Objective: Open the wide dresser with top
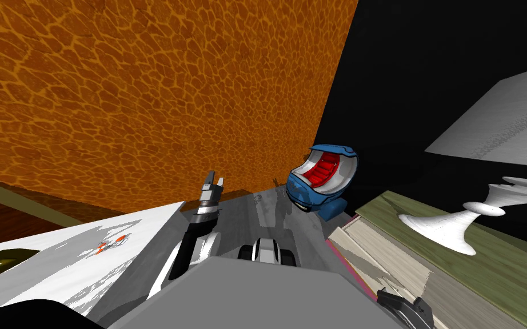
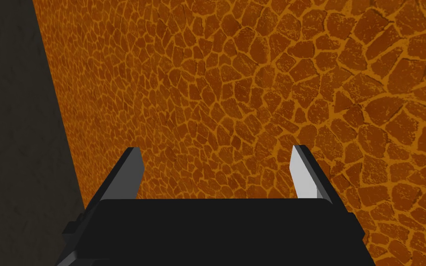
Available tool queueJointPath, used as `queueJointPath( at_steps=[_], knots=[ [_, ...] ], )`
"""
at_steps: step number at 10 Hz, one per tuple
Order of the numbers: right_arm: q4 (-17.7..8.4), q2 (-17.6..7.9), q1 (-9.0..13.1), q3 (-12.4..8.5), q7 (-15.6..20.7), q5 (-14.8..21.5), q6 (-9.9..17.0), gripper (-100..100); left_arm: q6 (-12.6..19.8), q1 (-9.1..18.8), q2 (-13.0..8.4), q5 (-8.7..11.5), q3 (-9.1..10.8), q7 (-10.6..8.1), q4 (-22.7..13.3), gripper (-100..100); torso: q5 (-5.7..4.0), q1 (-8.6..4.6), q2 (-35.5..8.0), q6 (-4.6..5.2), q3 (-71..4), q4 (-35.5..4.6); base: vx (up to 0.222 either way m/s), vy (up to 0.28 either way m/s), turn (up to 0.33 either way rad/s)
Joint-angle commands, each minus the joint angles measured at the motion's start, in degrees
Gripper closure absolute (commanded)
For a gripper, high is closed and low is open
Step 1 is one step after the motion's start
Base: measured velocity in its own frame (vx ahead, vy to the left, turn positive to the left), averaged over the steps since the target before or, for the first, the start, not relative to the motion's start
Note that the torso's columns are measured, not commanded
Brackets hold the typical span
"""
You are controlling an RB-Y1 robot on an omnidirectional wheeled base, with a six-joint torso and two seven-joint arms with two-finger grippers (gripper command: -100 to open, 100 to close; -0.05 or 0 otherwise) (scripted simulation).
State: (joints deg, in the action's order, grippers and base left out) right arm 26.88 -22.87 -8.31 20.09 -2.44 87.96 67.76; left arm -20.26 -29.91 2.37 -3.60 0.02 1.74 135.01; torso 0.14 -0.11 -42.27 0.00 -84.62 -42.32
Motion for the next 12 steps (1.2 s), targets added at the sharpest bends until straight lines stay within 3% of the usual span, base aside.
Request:
queueJointPath(
  at_steps=[1,2,3,5,6,8,10,12],
  knots=[
    [1.1,-1.8,0.0,-0.4,0.9,-0.9,-1.6,-100,0.0,0.0,0.0,0.0,0.01,0.0,0.0,0,-0.18,-0.17,0.0,0.0,0.0,0.0,-0.026,0.03,0.007],
    [1.1,-1.8,0.0,-0.4,0.9,-0.9,-1.6,-100,0.0,0.0,0.0,0.0,0.01,0.0,0.0,0,-0.21,-0.14,0.0,0.01,0.0,0.0,-0.005,0.004,-0.005],
    [1.4,-4.4,0.5,-0.8,1.0,-2.2,-4.2,-100,0.0,0.0,0.0,0.0,0.01,0.0,0.0,0,-0.19,-0.07,0.1,0.01,0.0,0.1,-0.031,0.061,0.043],
    [1.6,-6.9,1.0,-1.2,1.1,-3.4,-6.8,-100,0.0,0.0,0.0,0.0,0.0,0.0,0.0,0,-0.06,0.39,-0.1,0.0,0.1,0.0,-0.058,0.117,0.041],
    [1.6,-6.9,1.0,-1.2,1.1,-3.4,-6.8,-100,0.0,0.0,0.0,0.0,0.0,0.0,0.0,0,-0.08,0.3,-0.1,0.0,0.1,0.0,-0.038,0.088,0.009],
    [1.8,-9.4,1.4,-1.6,1.2,-4.7,-9.4,-100,0.0,0.0,0.0,0.0,0.01,0.0,0.0,0,-0.07,0.06,0.1,0.0,0.0,0.0,-0.023,0.083,0.022],
    [2.0,-10.7,1.7,-1.8,1.3,-5.3,-10.7,-100,0.0,0.0,0.0,0.0,0.01,0.0,0.0,0,0.1,0.29,0.0,-0.06,0.0,0.0,-0.02,0.052,0.014],
    [1.6,-10.3,1.6,-1.7,0.9,-5.2,-10.8,-100,0.0,0.0,0.0,0.0,0.01,0.0,0.0,0,0.24,0.46,-0.1,-0.07,0.0,-0.1,-0.013,0.019,0.007]
  ],
)
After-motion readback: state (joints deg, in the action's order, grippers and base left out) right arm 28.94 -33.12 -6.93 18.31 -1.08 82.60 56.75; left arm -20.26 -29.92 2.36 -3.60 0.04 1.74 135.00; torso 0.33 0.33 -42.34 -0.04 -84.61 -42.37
